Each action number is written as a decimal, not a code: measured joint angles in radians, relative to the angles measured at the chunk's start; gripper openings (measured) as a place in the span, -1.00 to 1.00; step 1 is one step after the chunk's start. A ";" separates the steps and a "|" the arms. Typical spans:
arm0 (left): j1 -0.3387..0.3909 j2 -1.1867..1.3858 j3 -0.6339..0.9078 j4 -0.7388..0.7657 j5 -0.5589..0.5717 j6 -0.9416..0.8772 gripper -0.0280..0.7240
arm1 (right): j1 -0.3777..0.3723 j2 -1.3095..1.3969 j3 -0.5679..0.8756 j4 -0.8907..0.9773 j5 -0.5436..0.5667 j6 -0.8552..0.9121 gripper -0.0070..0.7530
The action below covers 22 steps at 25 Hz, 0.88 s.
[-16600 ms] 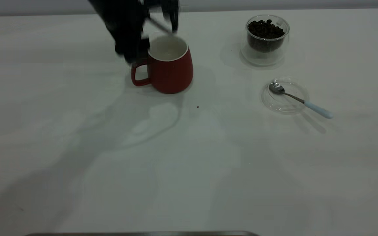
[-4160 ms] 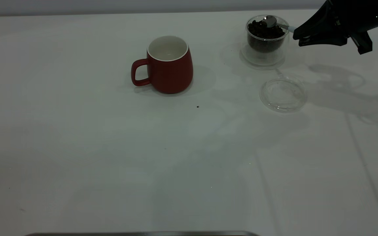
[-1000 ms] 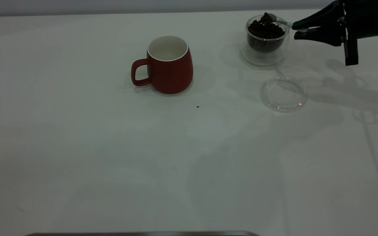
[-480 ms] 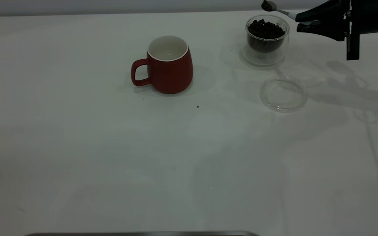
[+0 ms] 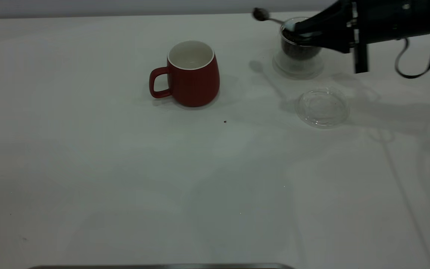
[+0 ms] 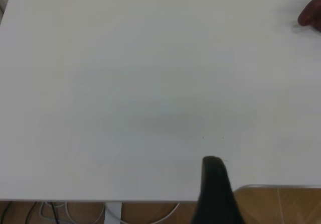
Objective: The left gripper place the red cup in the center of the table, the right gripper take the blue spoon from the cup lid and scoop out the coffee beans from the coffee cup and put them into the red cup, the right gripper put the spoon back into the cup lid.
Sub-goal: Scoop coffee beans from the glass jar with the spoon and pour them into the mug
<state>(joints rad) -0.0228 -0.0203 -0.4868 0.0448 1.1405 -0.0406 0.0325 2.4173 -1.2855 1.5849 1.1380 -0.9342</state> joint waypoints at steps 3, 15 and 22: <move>0.000 0.000 0.000 0.000 0.000 0.001 0.64 | 0.055 0.000 0.000 0.022 0.000 -0.001 -0.68; 0.000 0.000 0.000 0.000 0.000 0.001 0.64 | 0.180 0.000 0.000 0.033 0.001 -0.018 -0.68; 0.000 0.000 0.000 0.000 0.000 0.001 0.64 | 0.197 0.000 0.000 0.023 -0.031 -0.052 -0.68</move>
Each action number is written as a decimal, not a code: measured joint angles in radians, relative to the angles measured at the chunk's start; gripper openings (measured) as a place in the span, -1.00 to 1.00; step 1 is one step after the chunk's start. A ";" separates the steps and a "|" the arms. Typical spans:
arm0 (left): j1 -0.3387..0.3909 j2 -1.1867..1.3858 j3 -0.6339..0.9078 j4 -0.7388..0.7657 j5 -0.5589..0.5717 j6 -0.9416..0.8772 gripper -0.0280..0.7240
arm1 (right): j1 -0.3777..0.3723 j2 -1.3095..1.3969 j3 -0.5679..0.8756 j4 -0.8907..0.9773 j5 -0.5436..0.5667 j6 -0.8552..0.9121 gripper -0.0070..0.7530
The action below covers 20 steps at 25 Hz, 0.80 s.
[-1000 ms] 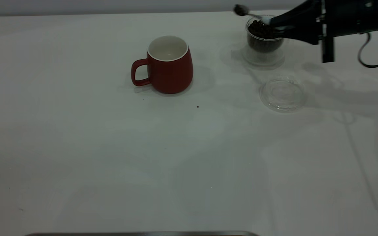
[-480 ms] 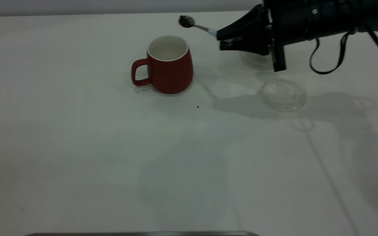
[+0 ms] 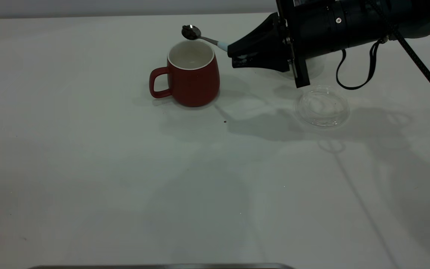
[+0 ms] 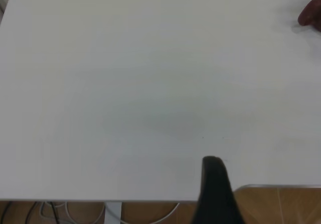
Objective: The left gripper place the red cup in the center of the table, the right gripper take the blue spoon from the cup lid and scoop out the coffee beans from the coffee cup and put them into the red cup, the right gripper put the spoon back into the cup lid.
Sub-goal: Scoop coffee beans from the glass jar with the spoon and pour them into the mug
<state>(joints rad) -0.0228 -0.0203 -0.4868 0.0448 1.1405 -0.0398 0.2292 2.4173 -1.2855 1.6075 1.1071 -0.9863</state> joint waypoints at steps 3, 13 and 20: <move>0.000 0.000 0.000 0.000 0.000 0.000 0.64 | 0.000 0.000 0.000 -0.018 -0.051 -0.026 -0.68; 0.000 0.000 0.000 0.000 0.000 0.000 0.64 | 0.000 0.000 0.000 -0.066 -0.183 -0.163 -0.68; 0.000 0.000 0.000 0.000 0.000 -0.001 0.64 | 0.000 0.000 0.000 -0.067 -0.209 -0.328 -0.68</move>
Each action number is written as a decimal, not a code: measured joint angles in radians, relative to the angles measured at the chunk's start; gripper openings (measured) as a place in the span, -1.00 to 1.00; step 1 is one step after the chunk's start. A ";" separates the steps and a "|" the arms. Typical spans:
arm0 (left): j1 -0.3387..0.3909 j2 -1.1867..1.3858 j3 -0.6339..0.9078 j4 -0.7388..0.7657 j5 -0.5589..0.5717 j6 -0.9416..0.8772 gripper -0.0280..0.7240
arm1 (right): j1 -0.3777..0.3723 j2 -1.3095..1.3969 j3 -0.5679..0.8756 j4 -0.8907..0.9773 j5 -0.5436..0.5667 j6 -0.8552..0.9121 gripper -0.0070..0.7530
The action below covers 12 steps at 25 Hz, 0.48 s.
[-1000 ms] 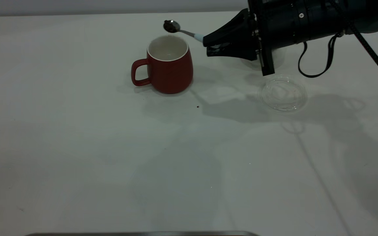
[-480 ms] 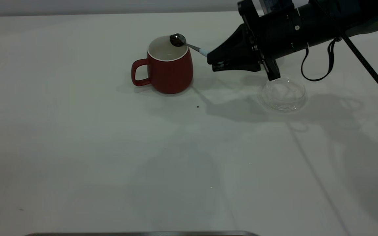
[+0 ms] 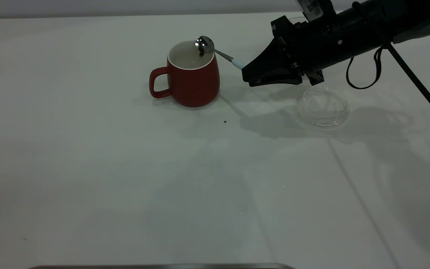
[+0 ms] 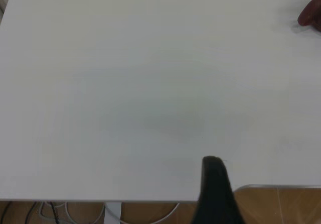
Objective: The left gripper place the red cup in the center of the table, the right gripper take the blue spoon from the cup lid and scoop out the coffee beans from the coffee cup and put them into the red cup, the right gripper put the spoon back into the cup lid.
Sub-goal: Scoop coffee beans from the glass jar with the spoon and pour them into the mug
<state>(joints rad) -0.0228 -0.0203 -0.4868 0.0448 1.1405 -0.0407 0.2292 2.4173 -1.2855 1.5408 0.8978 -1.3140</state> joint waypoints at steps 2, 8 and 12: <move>0.000 0.000 0.000 0.000 0.000 0.000 0.64 | 0.000 0.000 0.000 0.000 -0.005 -0.043 -0.68; 0.000 0.000 0.000 0.000 0.000 -0.003 0.64 | 0.000 0.000 0.000 0.000 -0.017 -0.105 -0.68; 0.000 0.000 0.000 0.000 0.000 -0.003 0.64 | 0.000 0.000 0.000 0.003 -0.007 -0.098 -0.68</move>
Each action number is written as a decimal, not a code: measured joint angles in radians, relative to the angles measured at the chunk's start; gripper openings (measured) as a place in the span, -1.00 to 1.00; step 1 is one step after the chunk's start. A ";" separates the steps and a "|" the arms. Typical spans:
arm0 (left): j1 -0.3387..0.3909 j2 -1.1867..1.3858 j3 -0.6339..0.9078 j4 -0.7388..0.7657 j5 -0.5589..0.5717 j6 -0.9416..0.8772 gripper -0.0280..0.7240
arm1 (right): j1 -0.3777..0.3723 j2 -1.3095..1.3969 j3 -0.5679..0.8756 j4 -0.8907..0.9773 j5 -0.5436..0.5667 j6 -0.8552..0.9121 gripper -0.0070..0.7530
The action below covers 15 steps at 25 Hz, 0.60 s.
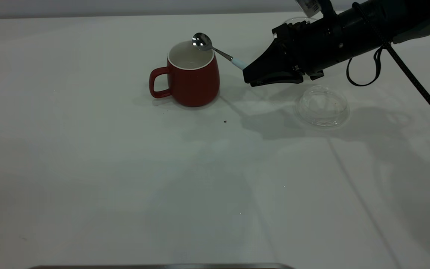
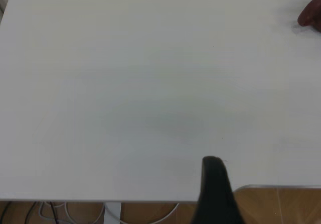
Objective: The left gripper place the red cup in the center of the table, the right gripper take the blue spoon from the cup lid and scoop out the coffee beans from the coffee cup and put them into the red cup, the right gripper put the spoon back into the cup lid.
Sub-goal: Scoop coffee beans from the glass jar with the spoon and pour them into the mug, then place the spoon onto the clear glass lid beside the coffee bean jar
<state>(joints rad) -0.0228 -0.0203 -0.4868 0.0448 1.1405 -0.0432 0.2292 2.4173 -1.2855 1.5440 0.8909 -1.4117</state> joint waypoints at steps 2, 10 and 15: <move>0.000 0.000 0.000 0.000 0.000 0.000 0.64 | 0.000 -0.013 0.001 0.000 0.020 0.052 -0.68; 0.000 0.000 0.000 0.000 0.000 0.000 0.64 | -0.025 -0.153 0.097 0.007 0.100 0.342 -0.68; 0.000 0.000 0.000 0.000 0.000 0.000 0.64 | -0.110 -0.247 0.263 0.026 0.110 0.391 -0.68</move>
<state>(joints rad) -0.0228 -0.0203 -0.4868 0.0448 1.1405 -0.0432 0.1195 2.1699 -1.0225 1.5696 1.0008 -1.0204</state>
